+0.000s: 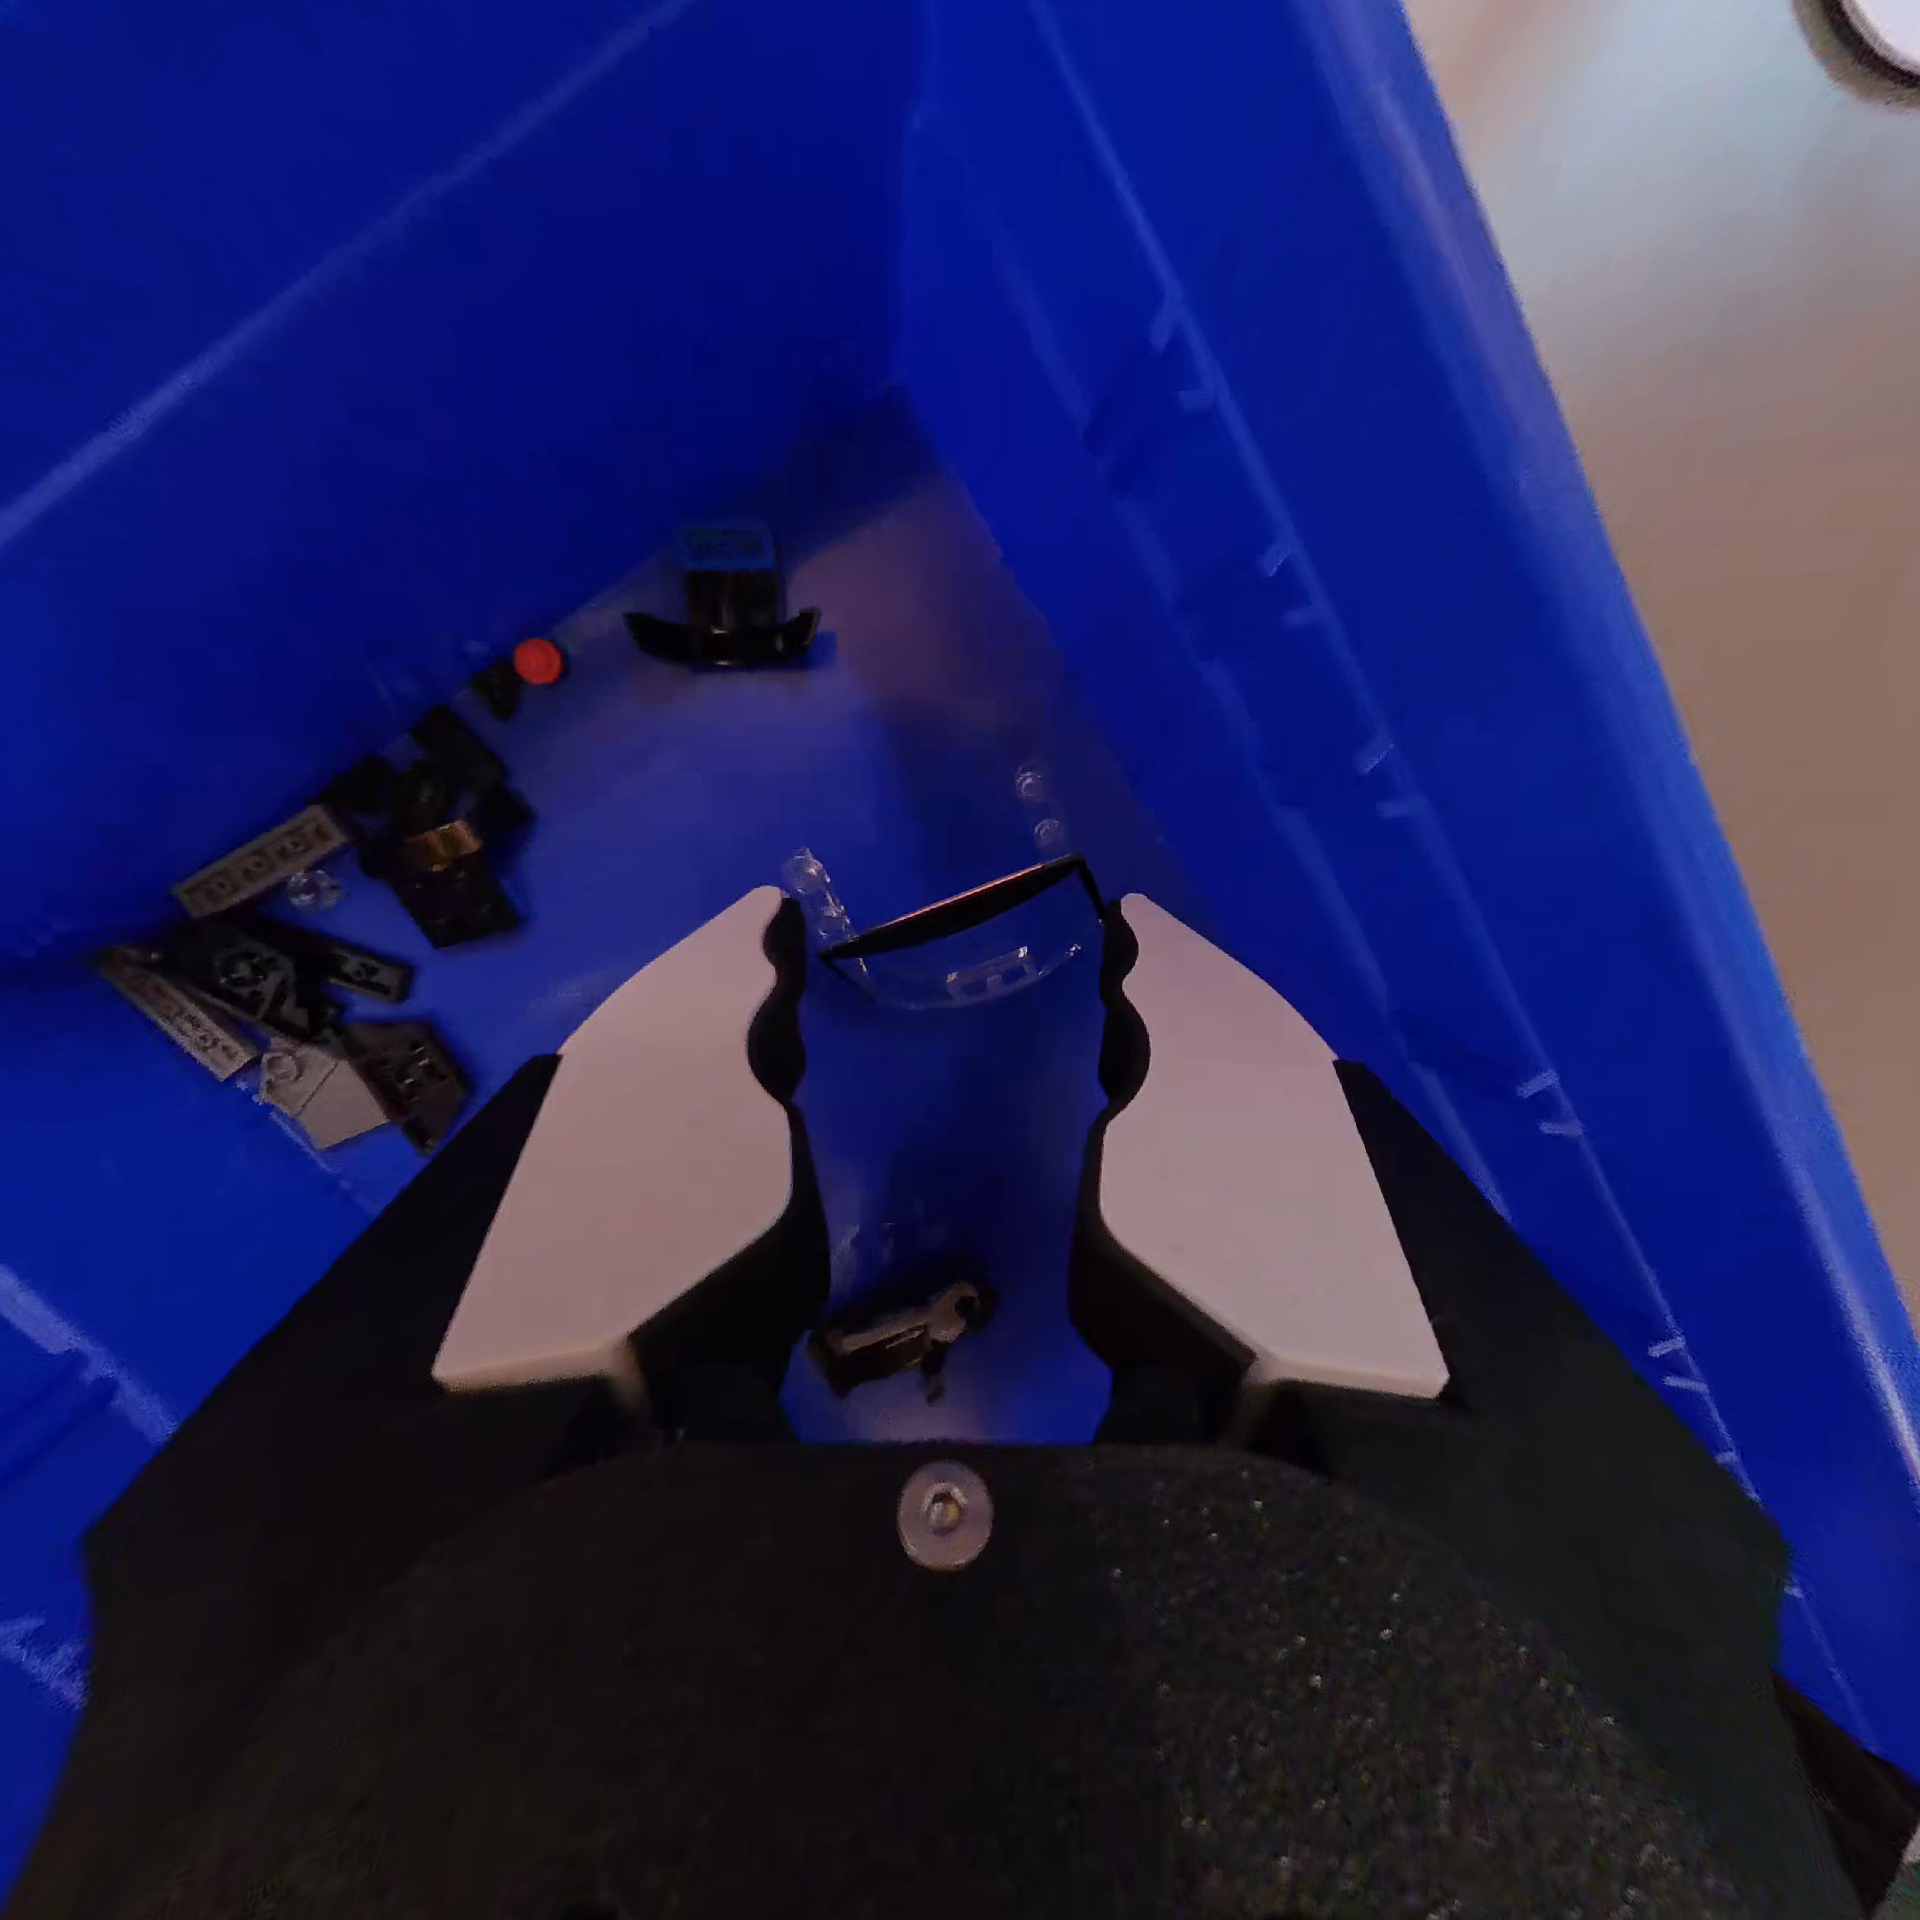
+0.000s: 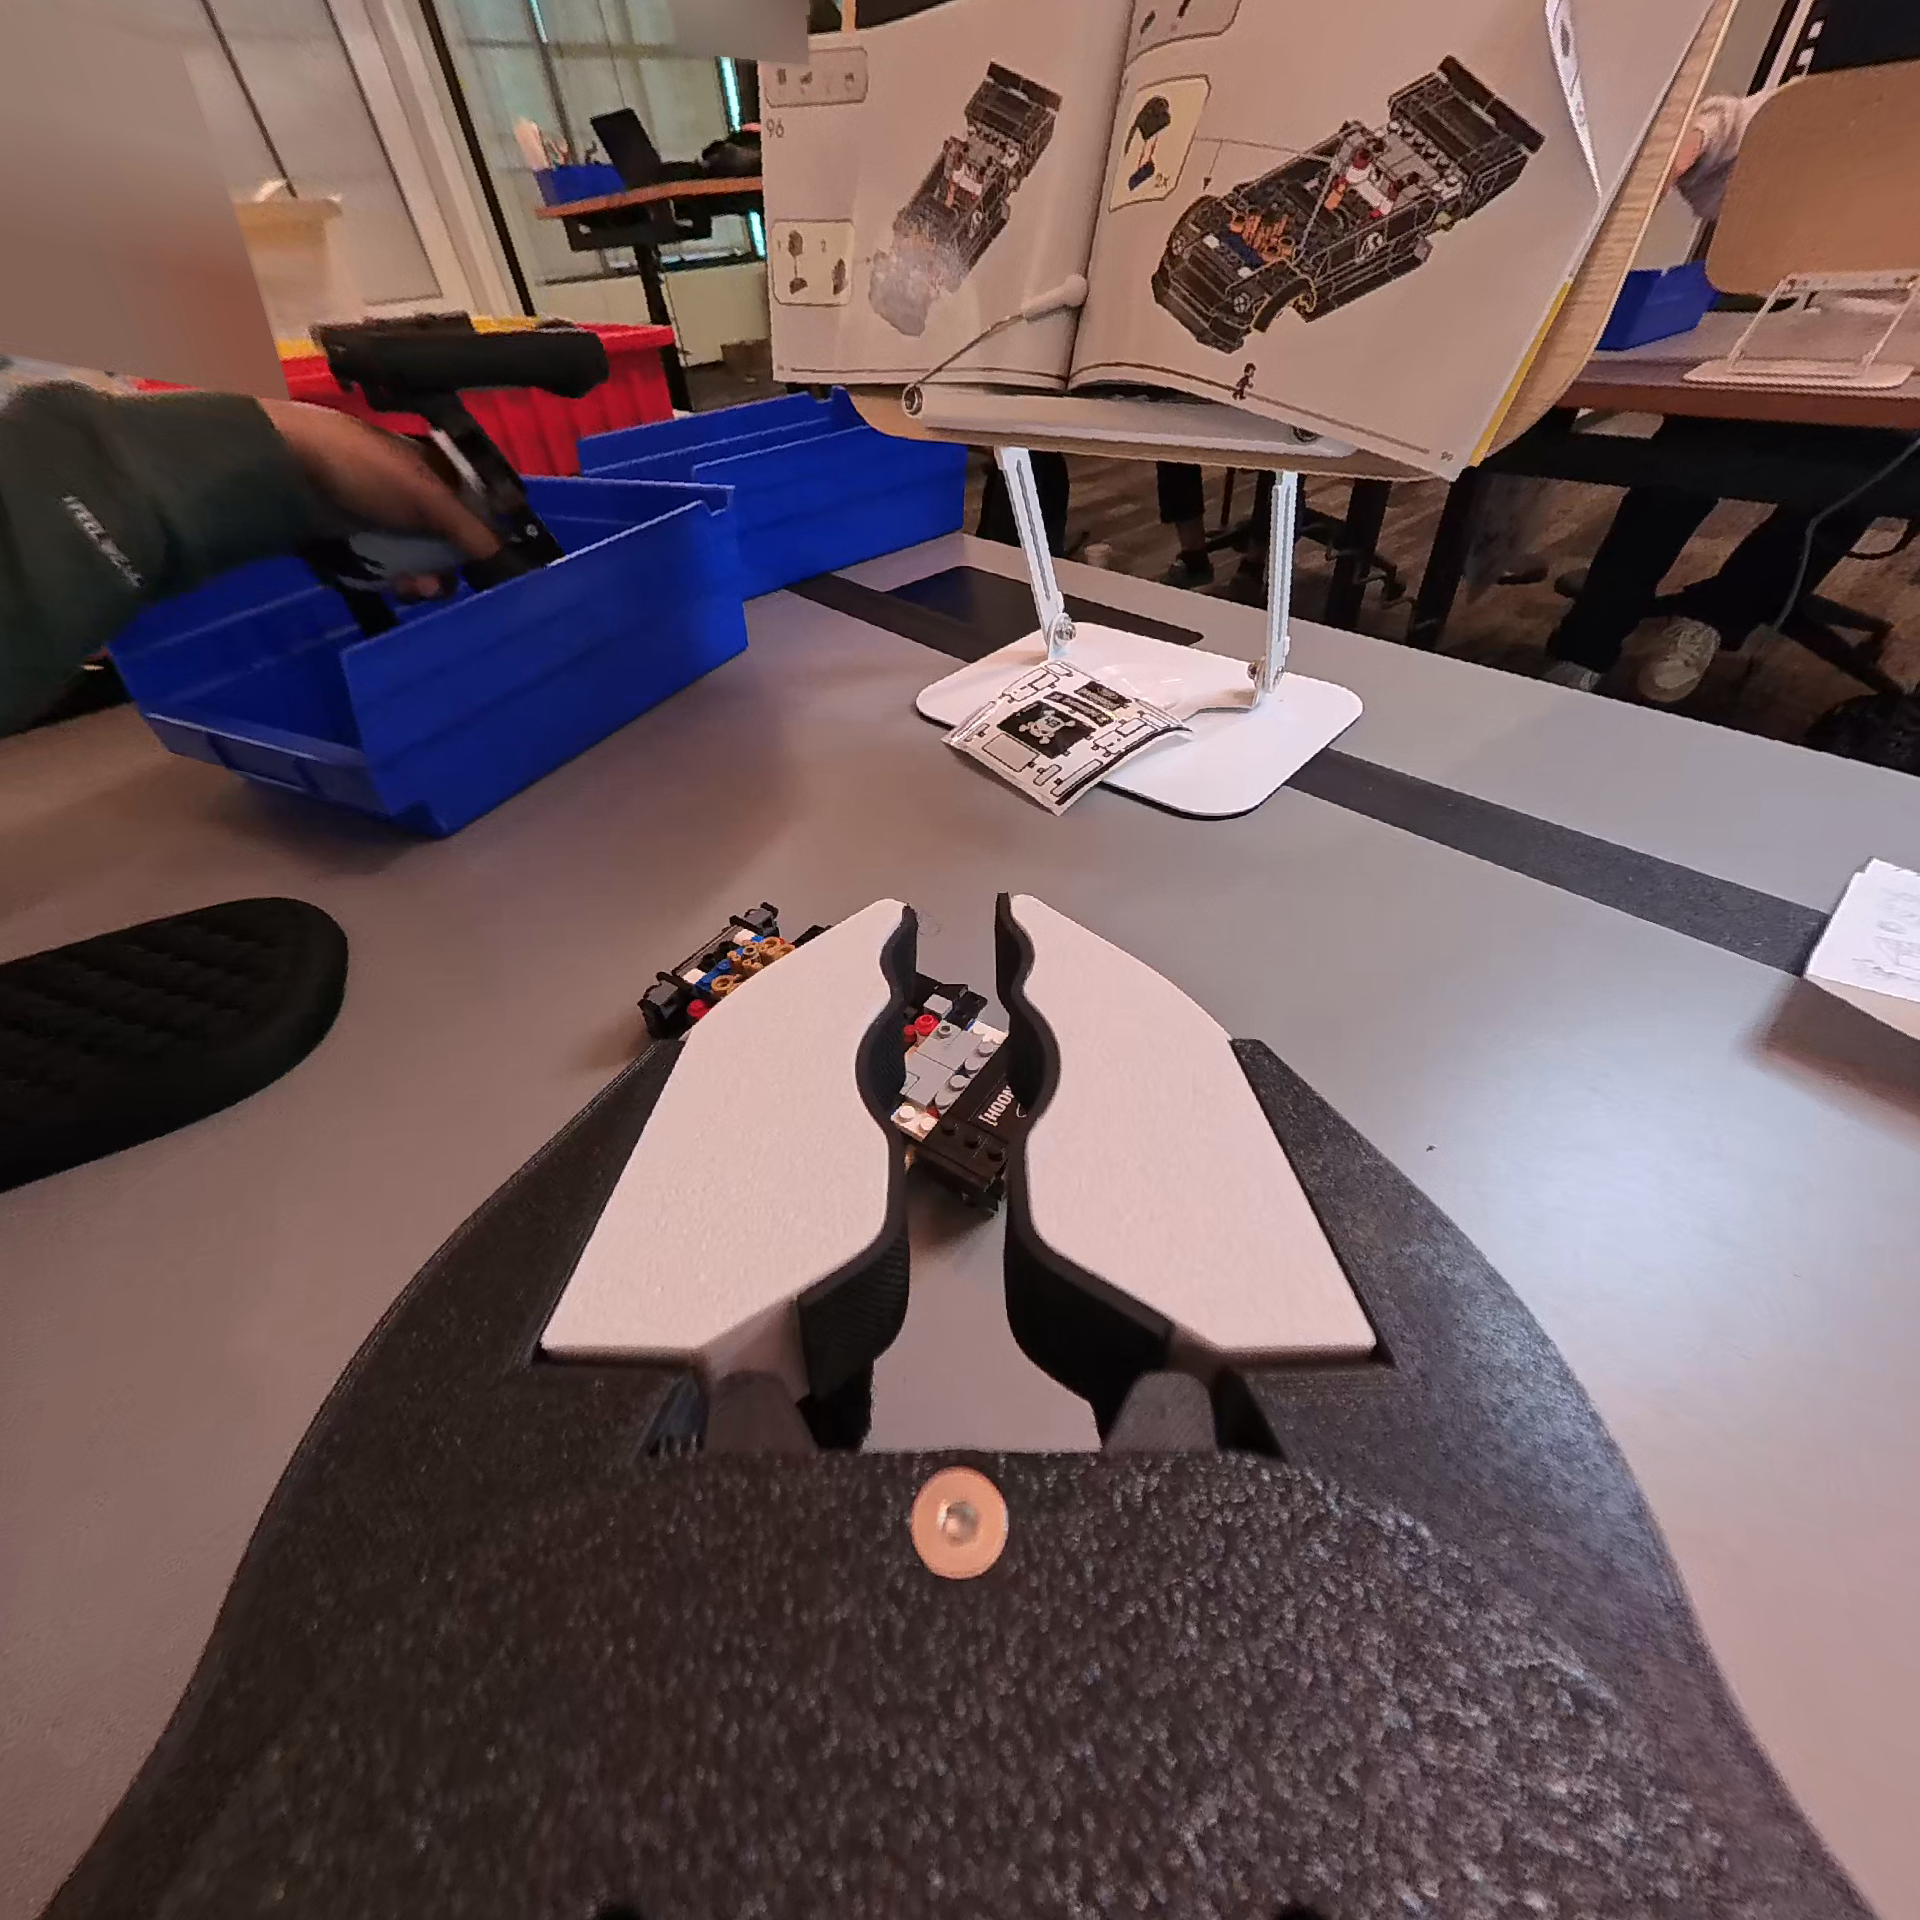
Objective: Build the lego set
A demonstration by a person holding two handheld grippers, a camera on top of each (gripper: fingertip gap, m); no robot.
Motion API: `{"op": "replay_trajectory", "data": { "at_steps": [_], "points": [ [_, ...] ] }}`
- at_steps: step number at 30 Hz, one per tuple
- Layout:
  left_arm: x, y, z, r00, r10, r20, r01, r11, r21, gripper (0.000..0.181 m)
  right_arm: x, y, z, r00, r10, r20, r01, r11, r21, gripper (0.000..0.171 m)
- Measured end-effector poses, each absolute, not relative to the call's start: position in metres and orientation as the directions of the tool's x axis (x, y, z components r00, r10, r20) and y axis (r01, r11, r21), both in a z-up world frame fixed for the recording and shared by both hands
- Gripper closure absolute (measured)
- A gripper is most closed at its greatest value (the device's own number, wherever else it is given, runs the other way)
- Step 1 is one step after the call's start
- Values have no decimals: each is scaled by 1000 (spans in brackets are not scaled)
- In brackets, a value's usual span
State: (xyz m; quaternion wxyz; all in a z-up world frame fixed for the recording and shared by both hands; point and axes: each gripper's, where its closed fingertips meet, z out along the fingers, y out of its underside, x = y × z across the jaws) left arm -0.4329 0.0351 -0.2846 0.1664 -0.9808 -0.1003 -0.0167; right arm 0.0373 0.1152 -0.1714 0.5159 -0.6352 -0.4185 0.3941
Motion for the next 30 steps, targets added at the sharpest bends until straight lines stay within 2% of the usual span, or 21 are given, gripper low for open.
{"op": "replay_trajectory", "data": {
  "at_steps": [7,12,14,17,18,20,23,25,28,30],
  "points": [
    [-421,37,-284,982,151,111,179,-932,-314,119,40,117,-170,341,937,-72,118,-119,-986,157],
    [-429,33,-274,998,59,33,67,-933,-354,115,37,116,-172,332,940,-76,123,-123,-985,157],
    [-432,32,-282,1000,4,-29,-6,-942,-335,112,35,115,-173,327,942,-74,130,-122,-984,157],
    [-423,38,-300,1000,-2,8,1,-954,-300,104,34,112,-174,326,943,-64,139,-115,-984,157],
    [-424,40,-304,1000,6,2,7,-956,-292,104,35,112,-173,328,943,-59,139,-110,-984,157],
    [-427,47,-302,998,57,1,54,-950,-308,122,38,113,-171,336,940,-53,132,-103,-986,157],
    [-432,44,-300,999,39,-35,28,-959,-282,121,42,115,-168,341,937,-69,113,-113,-987,157],
    [-438,41,-287,996,25,-80,0,-956,-293,122,45,117,-166,342,936,-81,101,-123,-987,157],
    [-448,47,-222,976,49,-211,-44,-909,-415,123,47,119,-165,340,936,-92,89,-129,-988,157],
    [-417,60,-171,978,-4,-208,-114,-846,-520,123,45,119,-165,333,938,-97,87,-133,-987,157]
  ]
}}
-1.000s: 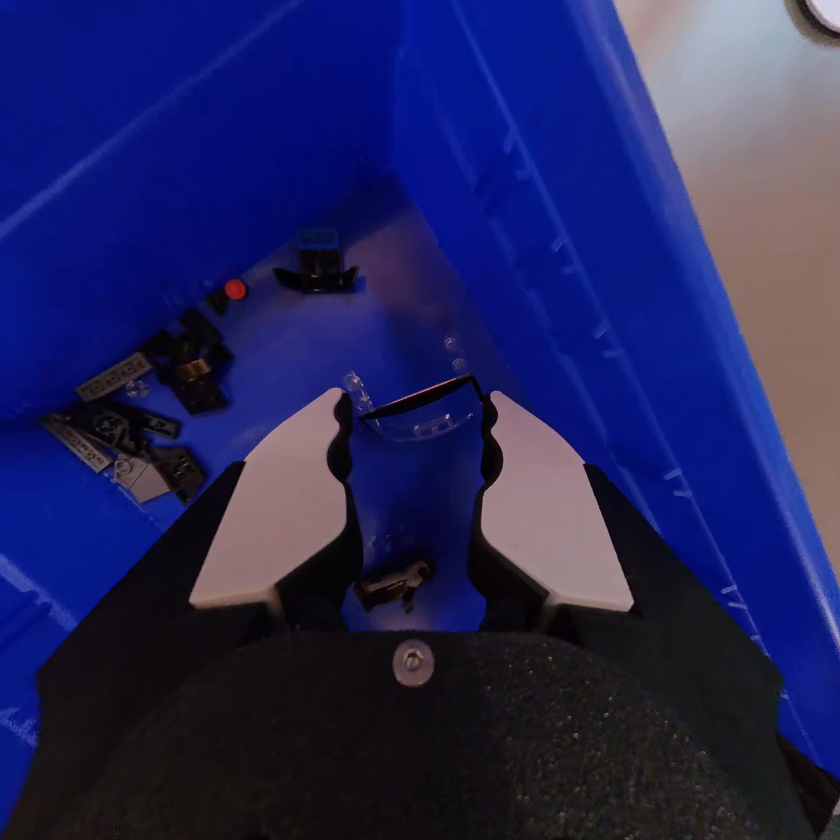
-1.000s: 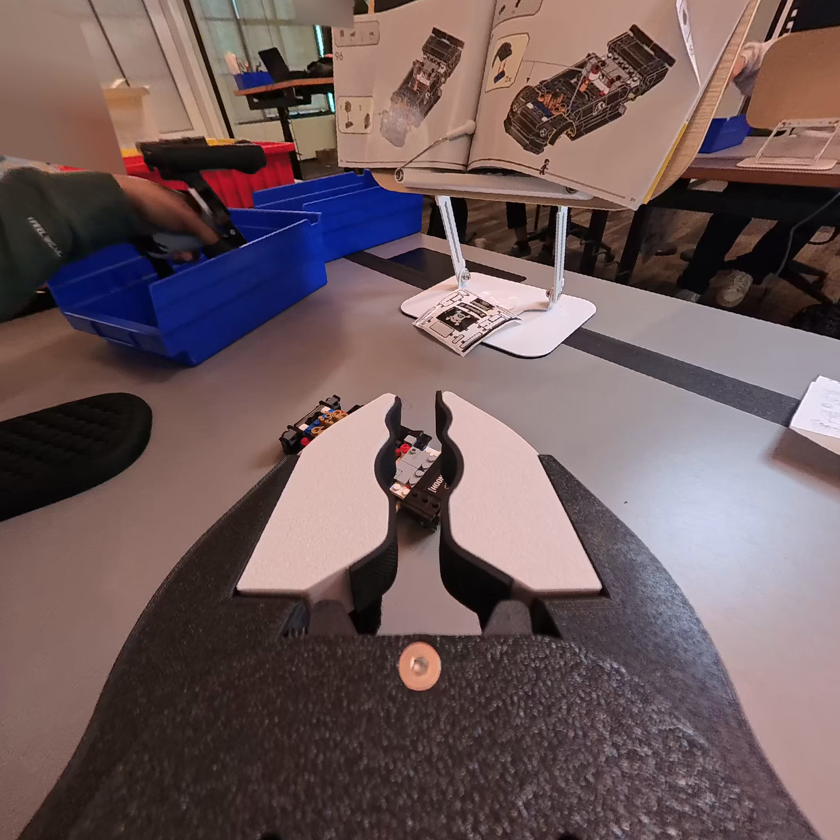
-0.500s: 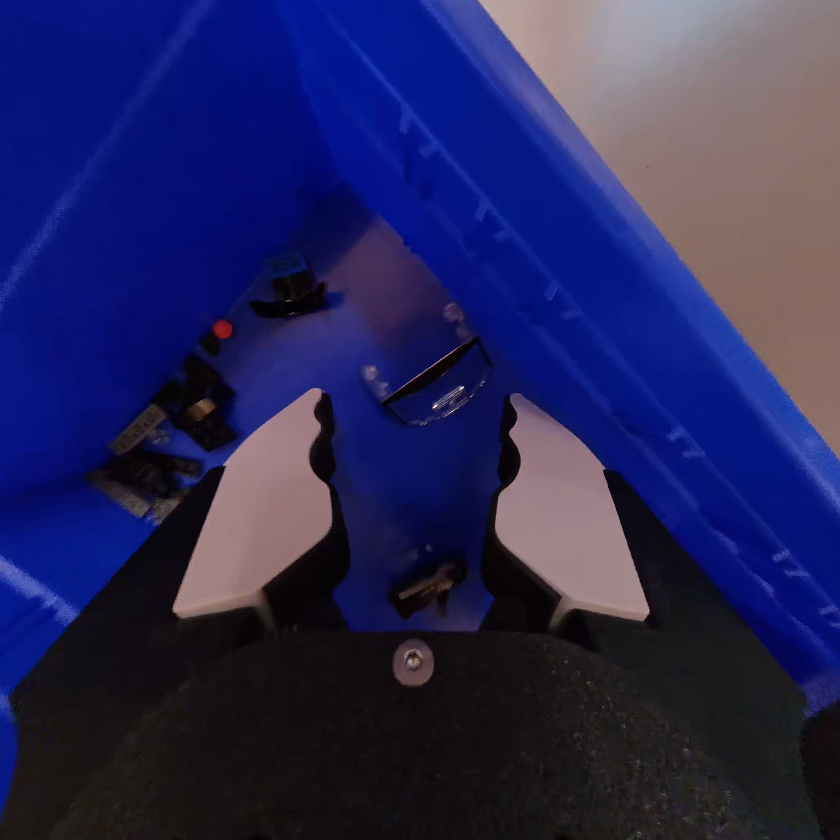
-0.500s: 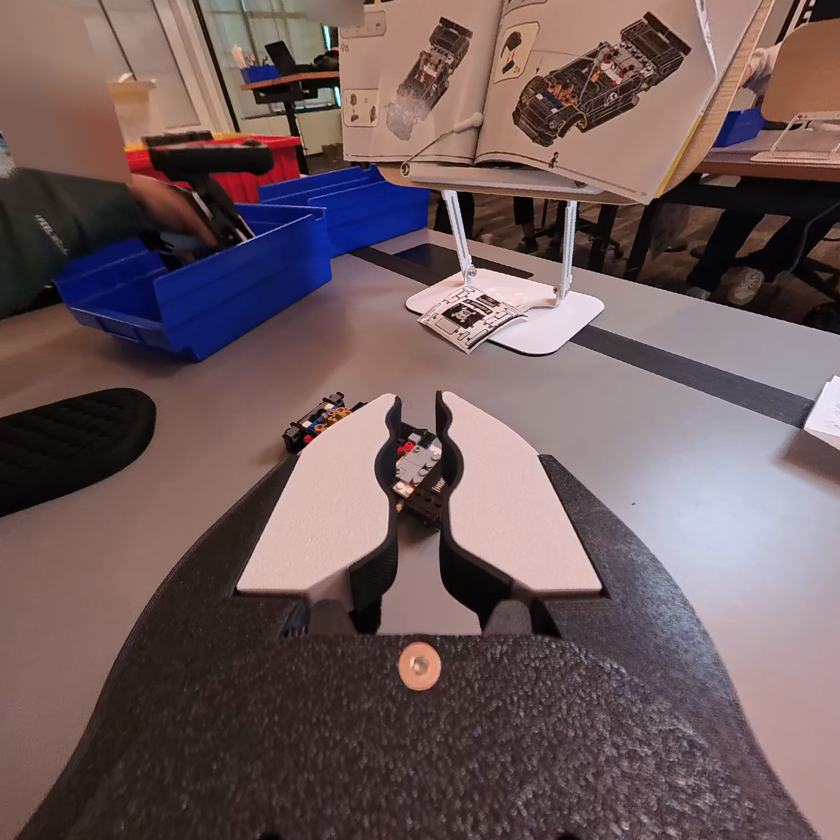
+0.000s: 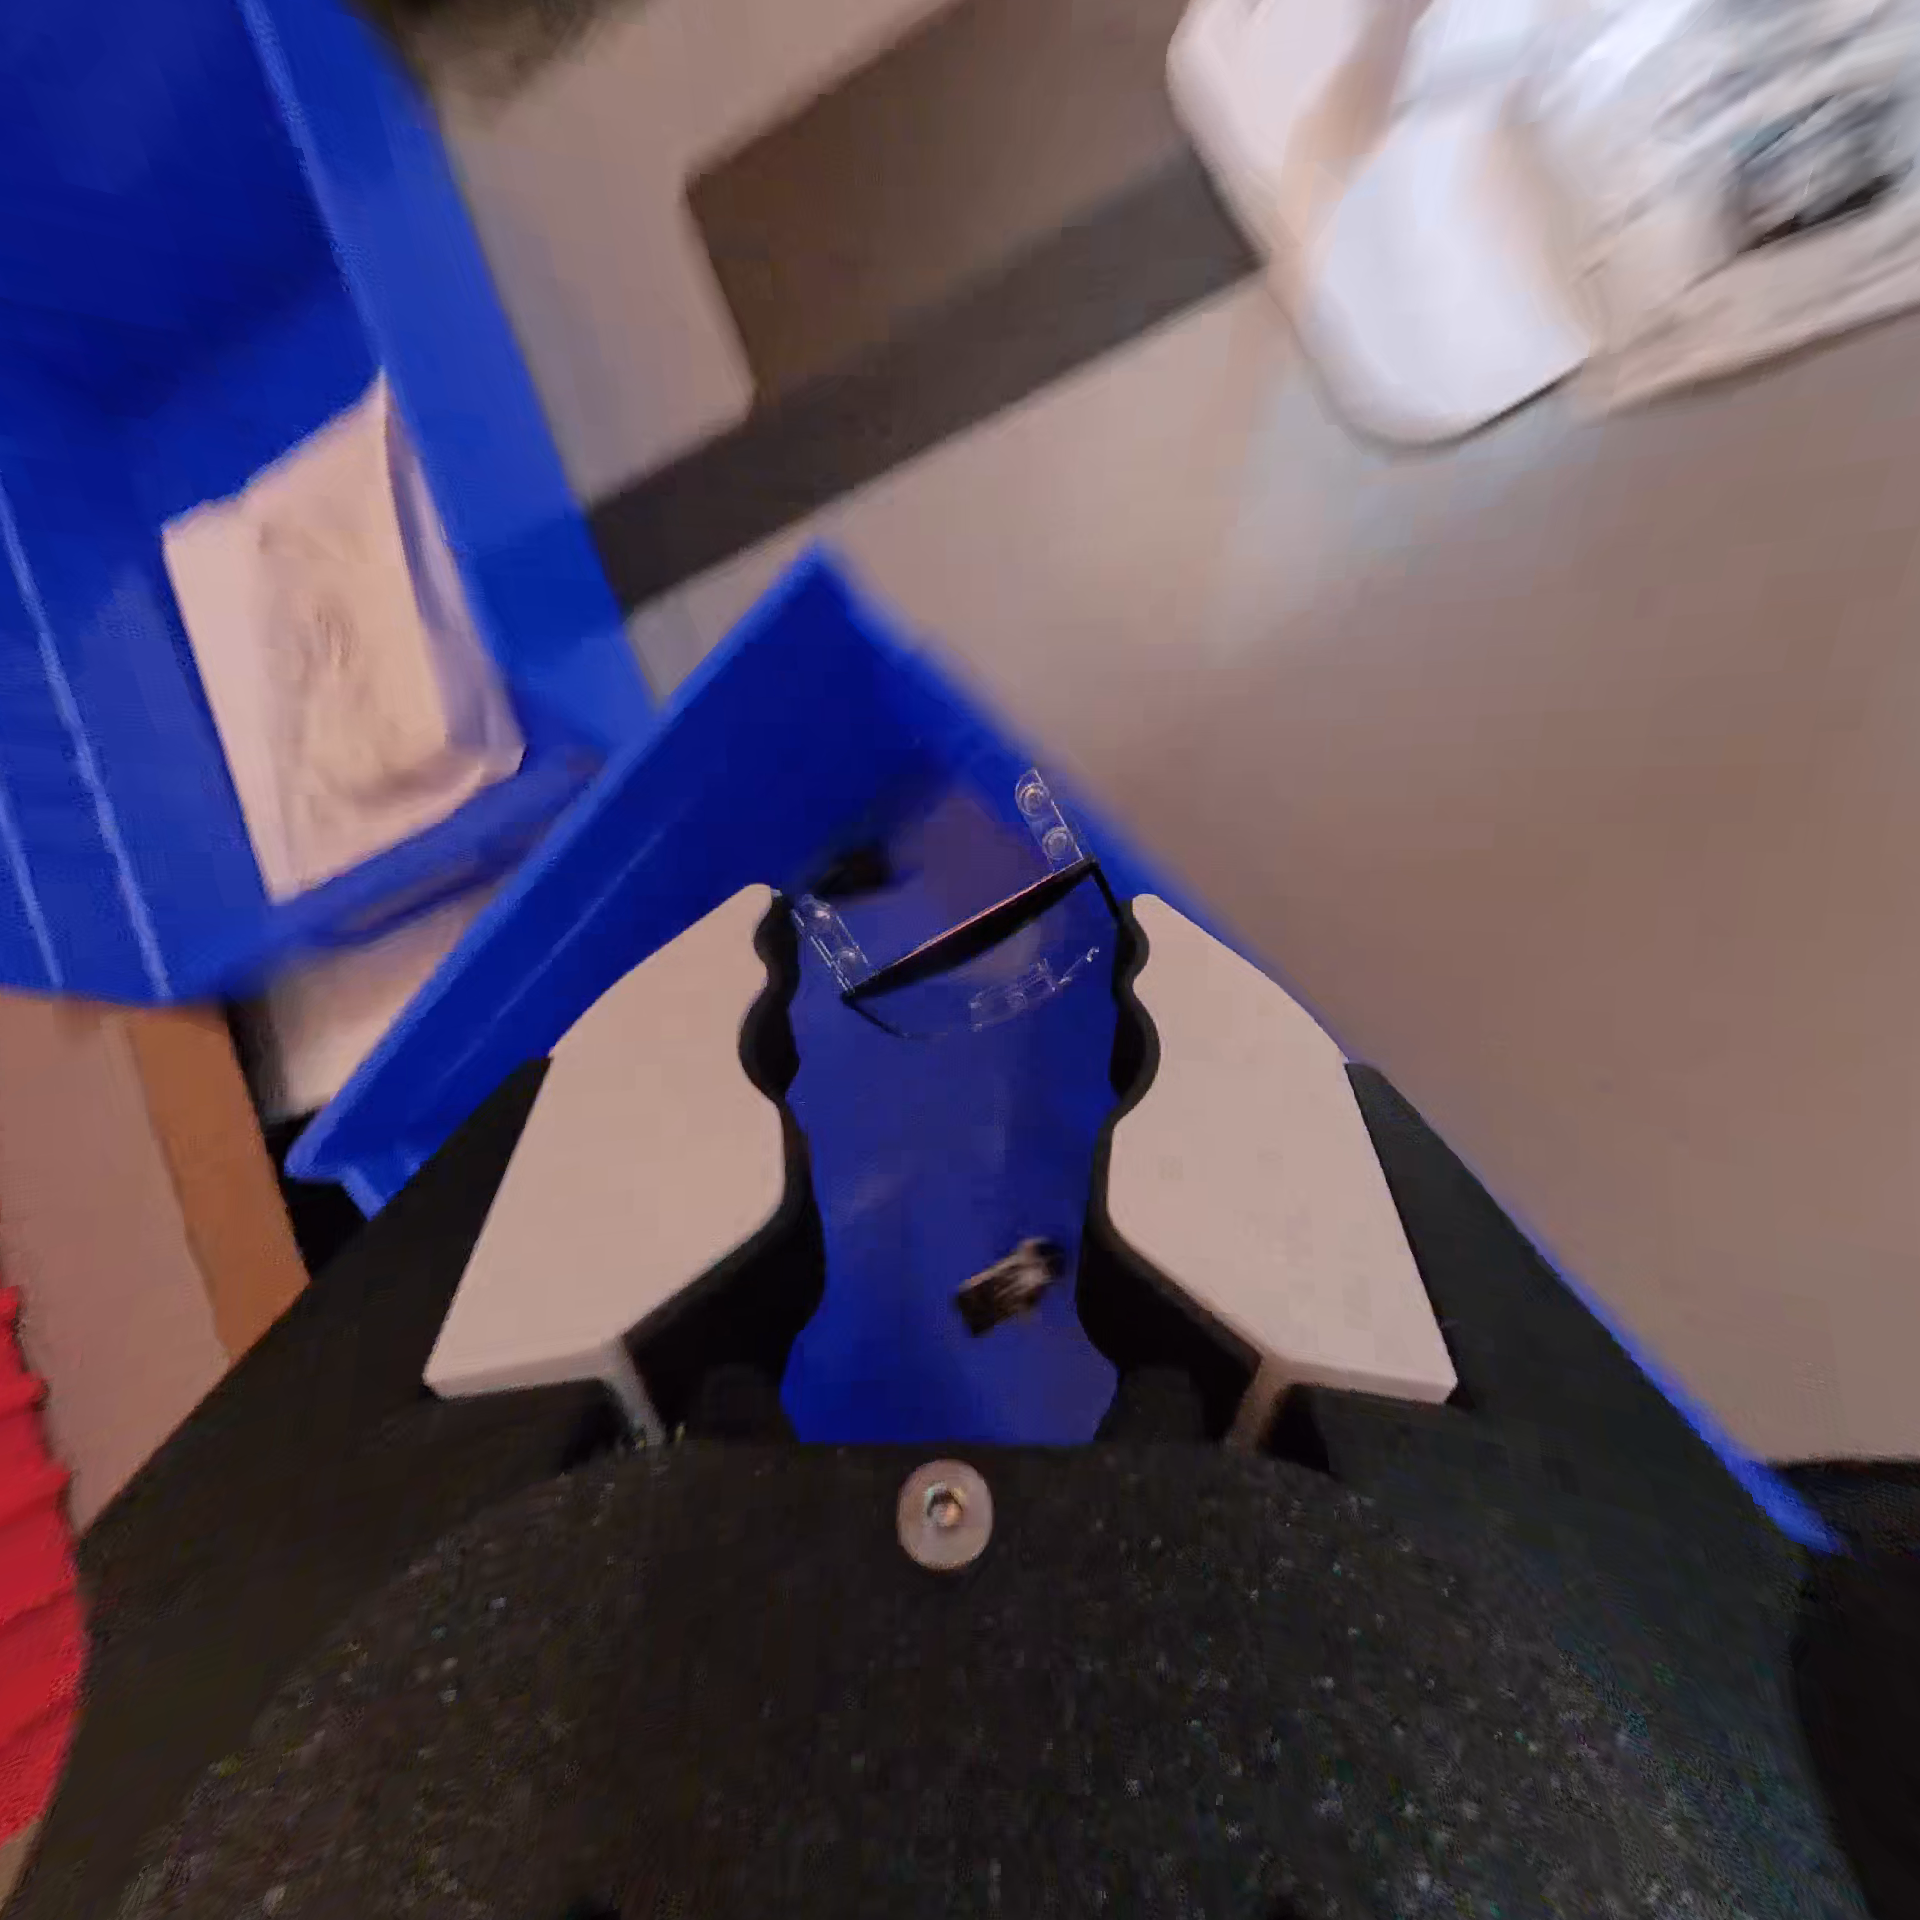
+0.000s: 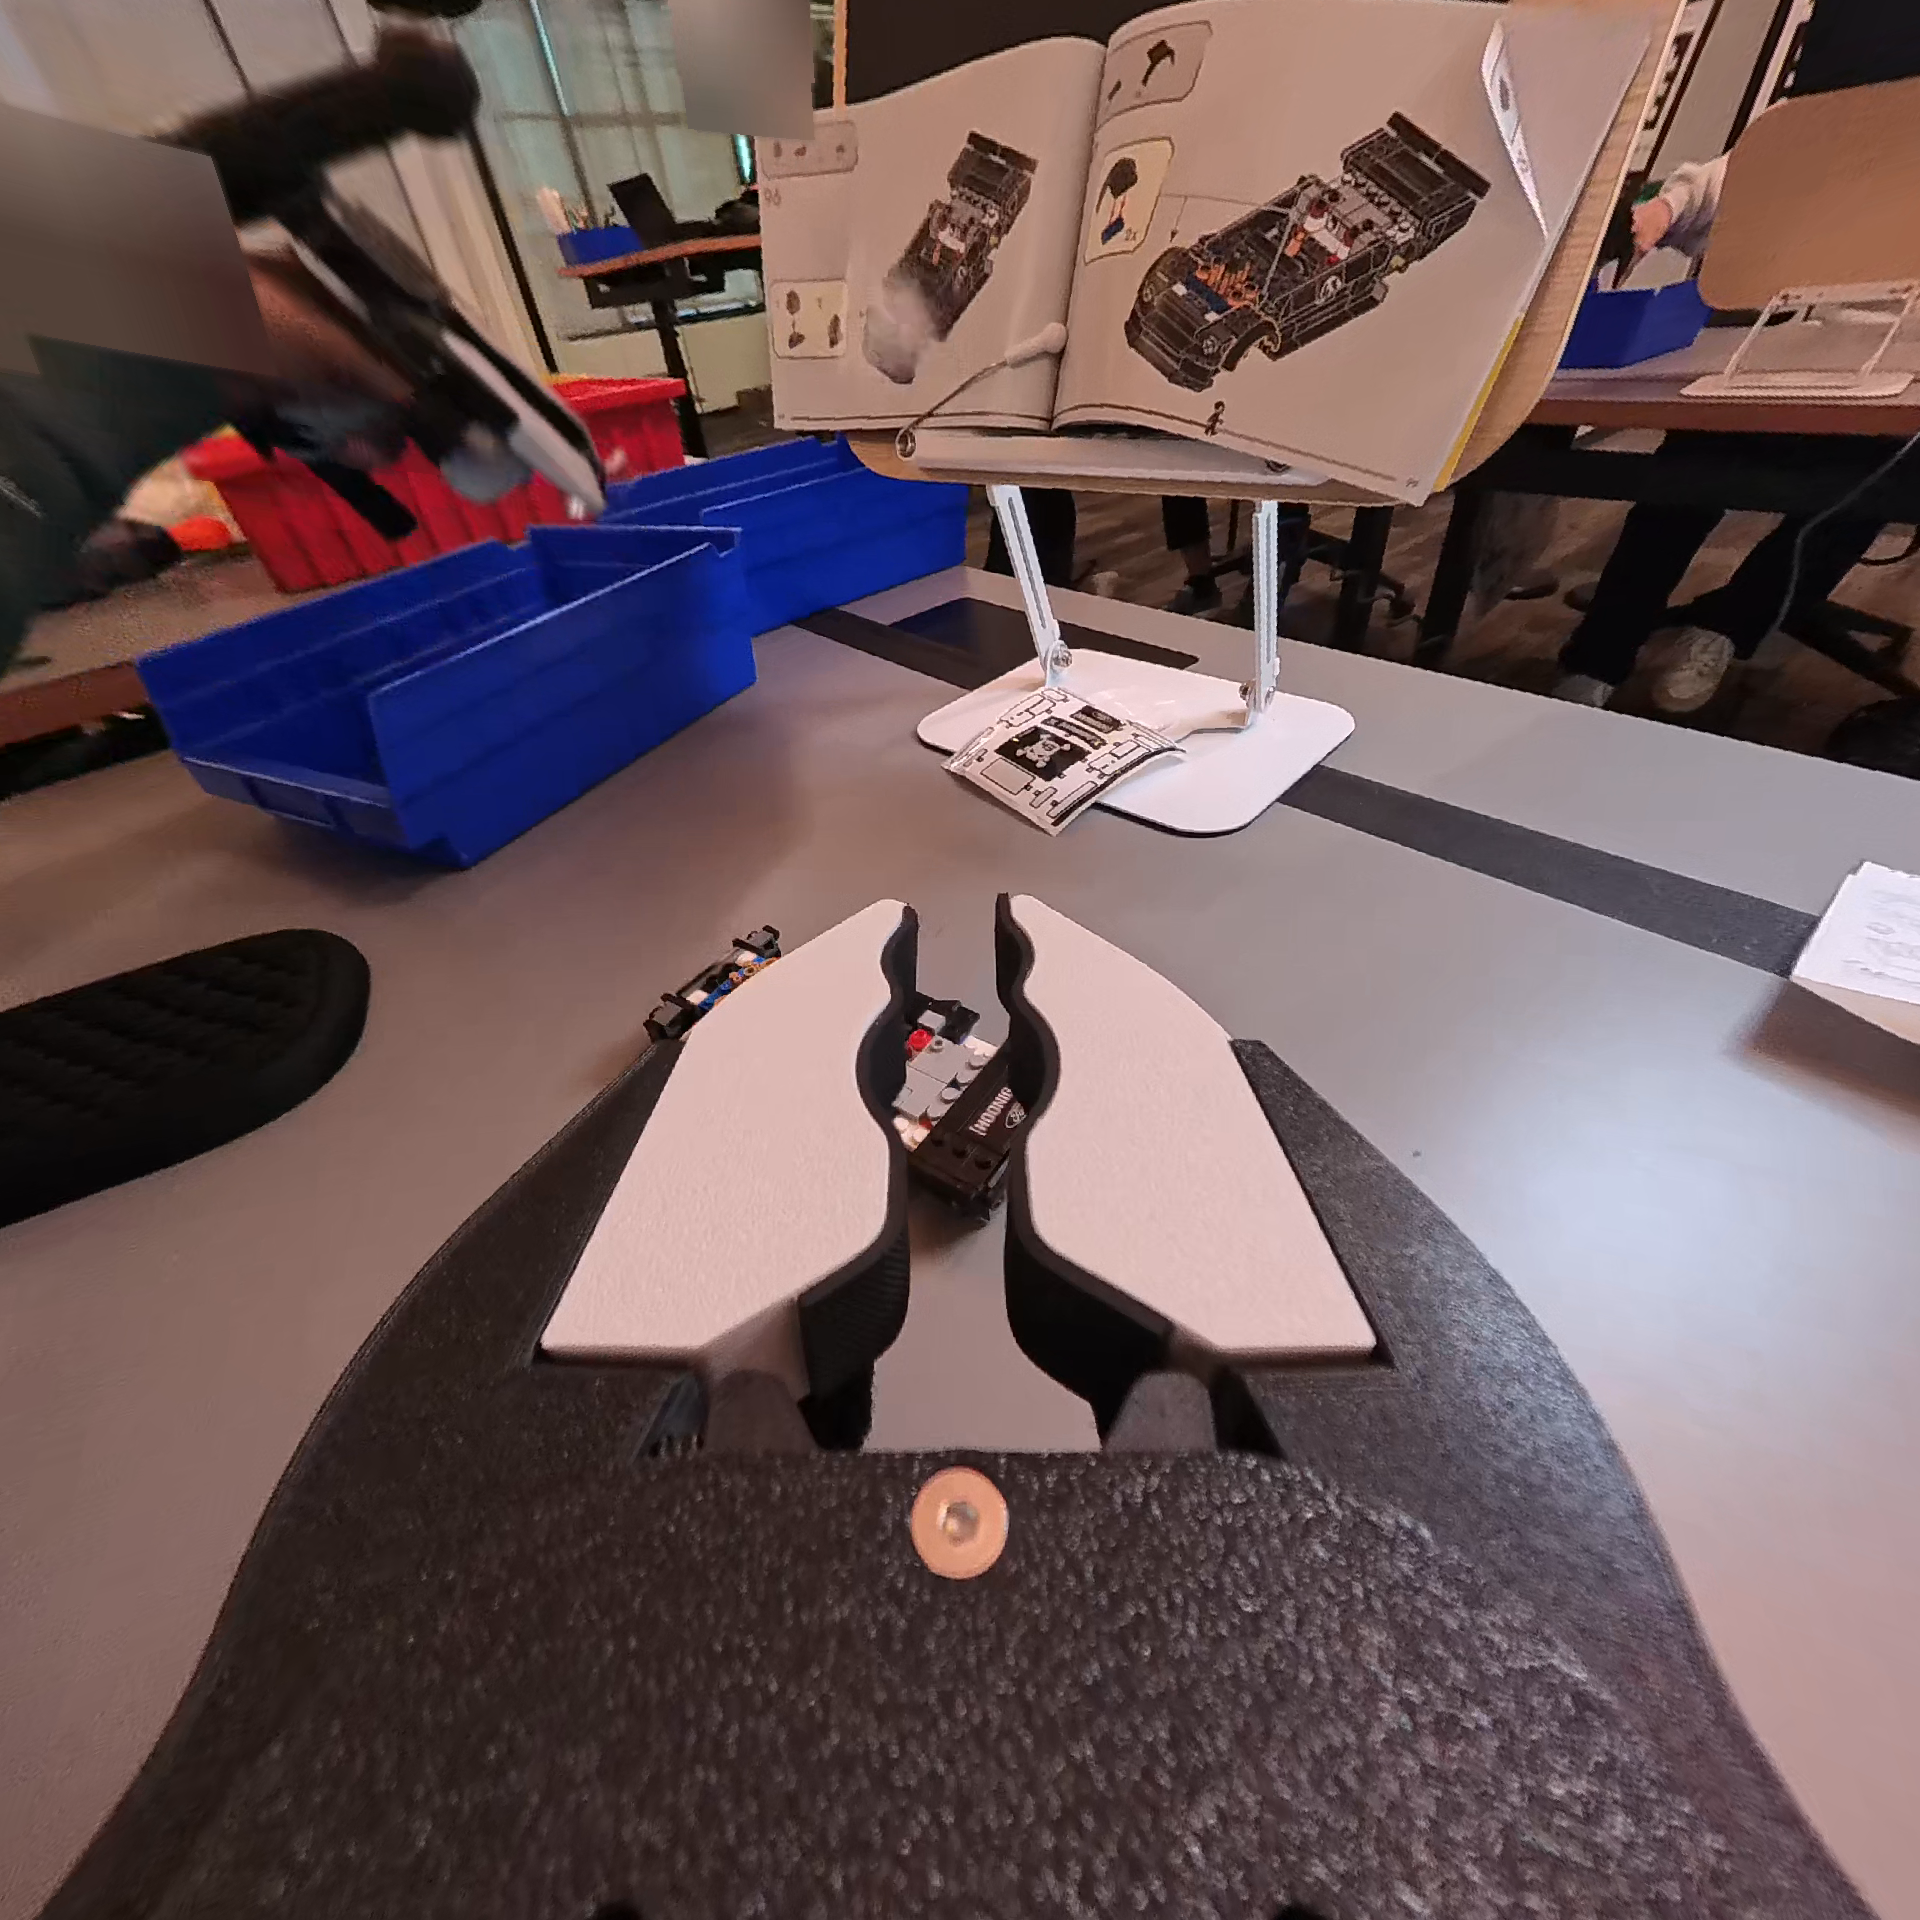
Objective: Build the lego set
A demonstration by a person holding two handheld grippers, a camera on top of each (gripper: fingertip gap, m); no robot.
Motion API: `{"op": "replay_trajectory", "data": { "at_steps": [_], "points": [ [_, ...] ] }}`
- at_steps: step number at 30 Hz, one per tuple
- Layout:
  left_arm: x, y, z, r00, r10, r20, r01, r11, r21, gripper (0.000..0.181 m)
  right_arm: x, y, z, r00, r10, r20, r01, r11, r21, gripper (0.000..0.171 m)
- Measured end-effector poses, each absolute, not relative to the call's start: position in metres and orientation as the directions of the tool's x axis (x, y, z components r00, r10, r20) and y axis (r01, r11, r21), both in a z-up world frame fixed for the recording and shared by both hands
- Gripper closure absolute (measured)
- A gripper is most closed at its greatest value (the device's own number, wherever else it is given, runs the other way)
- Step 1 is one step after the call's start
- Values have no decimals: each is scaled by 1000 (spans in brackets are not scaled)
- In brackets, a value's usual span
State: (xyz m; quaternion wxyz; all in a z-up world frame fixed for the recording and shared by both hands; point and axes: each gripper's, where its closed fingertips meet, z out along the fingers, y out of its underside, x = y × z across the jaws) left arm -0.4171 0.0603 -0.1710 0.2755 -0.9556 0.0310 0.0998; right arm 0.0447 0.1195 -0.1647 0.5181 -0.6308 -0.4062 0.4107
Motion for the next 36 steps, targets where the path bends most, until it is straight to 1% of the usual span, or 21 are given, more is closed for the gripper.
{"op": "replay_trajectory", "data": {
  "at_steps": [2,3,5,7,10,11,13,16,20,24,30,33,36],
  "points": [
    [-360,79,-138,987,-90,-136,-154,-784,-601,123,41,119,-166,326,941,-94,93,-130,-987,157],
    [-329,87,-136,982,-153,-110,-189,-779,-598,123,40,118,-167,324,942,-88,97,-126,-987,157],
    [-276,104,-156,967,-243,-80,-245,-793,-558,123,38,116,-168,324,943,-72,105,-112,-988,157],
    [-235,122,-195,960,-278,-23,-253,-835,-488,123,40,114,-169,330,943,-53,112,-95,-989,157],
    [-198,150,-252,966,-257,35,-220,-884,-412,123,46,117,-167,348,936,-46,102,-87,-991,157],
    [-188,161,-264,968,-245,55,-203,-892,-405,123,48,119,-166,354,934,-53,92,-91,-992,157],
    [-166,182,-279,966,-249,68,-202,-893,-403,123,51,124,-162,365,929,-66,72,-99,-992,157],
    [-124,220,-283,956,-286,69,-230,-872,-431,123,55,129,-159,380,922,-68,58,-97,-994,157],
    [-70,265,-291,943,-328,59,-273,-863,-425,123,58,130,-158,396,917,-53,58,-83,-995,157],
    [-35,300,-294,944,-328,47,-276,-857,-436,123,60,133,-157,405,913,-54,54,-82,-995,157],
    [-20,324,-302,949,-314,28,-271,-858,-437,122,60,134,-158,403,912,-72,46,-98,-994,157],
    [-20,326,-300,953,-303,26,-258,-853,-454,111,60,135,-158,404,911,-79,40,-104,-994,157],
    [-20,317,-292,943,-332,16,-284,-832,-476,109,60,135,-159,409,909,-78,41,-103,-994,157]
  ]
}}
